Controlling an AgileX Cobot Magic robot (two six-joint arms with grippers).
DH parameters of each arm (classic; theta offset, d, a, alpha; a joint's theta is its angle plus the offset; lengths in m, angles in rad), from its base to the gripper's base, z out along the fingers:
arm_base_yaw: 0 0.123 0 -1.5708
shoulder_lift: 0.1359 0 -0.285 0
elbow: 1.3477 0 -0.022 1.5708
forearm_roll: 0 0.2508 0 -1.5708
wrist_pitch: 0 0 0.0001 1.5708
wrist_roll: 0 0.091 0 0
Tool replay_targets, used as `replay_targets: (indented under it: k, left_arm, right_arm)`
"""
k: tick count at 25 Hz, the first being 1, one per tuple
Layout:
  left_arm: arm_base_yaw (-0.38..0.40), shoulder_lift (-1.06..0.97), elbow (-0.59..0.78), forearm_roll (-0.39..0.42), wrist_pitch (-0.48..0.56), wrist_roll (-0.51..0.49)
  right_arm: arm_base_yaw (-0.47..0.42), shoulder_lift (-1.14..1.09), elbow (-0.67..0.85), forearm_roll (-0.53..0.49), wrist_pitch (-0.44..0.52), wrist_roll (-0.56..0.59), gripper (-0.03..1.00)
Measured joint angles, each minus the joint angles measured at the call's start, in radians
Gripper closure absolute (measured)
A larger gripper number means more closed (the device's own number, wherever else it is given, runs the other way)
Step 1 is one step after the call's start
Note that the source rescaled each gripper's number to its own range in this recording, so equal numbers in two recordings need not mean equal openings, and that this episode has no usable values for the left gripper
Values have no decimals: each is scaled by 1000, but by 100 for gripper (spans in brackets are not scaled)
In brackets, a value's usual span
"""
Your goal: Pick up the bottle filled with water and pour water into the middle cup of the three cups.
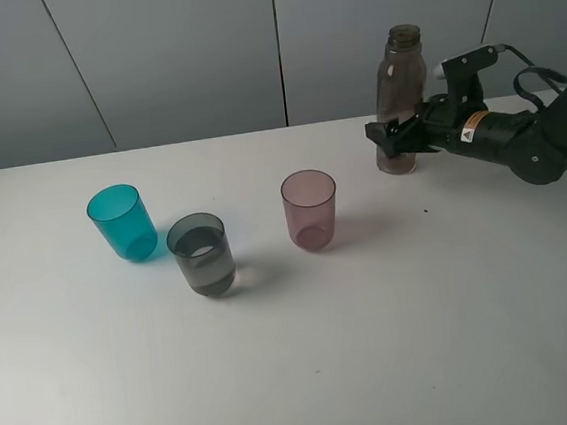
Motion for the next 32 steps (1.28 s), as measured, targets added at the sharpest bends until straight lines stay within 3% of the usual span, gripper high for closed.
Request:
replay_targets:
  k: [7,10,15,22,27,32]
  left_arm:
    - [0,0,0,0,0,0]
    - [0,0,0,0,0,0]
    - [0,0,0,0,0,0]
    - [0,0,0,0,0,0]
    - [0,0,0,0,0,0]
    - [0,0,0,0,0,0]
  right_arm:
    - [0,-231,214,39,188,-14,-3]
    - [0,-385,265,39,328,8,-3]
    - [43,-736,249,66,719,84,-3]
    - [134,-1204,158,151,1239,66,-3]
    - [165,-1473,137,350,1601,-144,-3]
    - [169,-1677,137,550,1870,-344,-3]
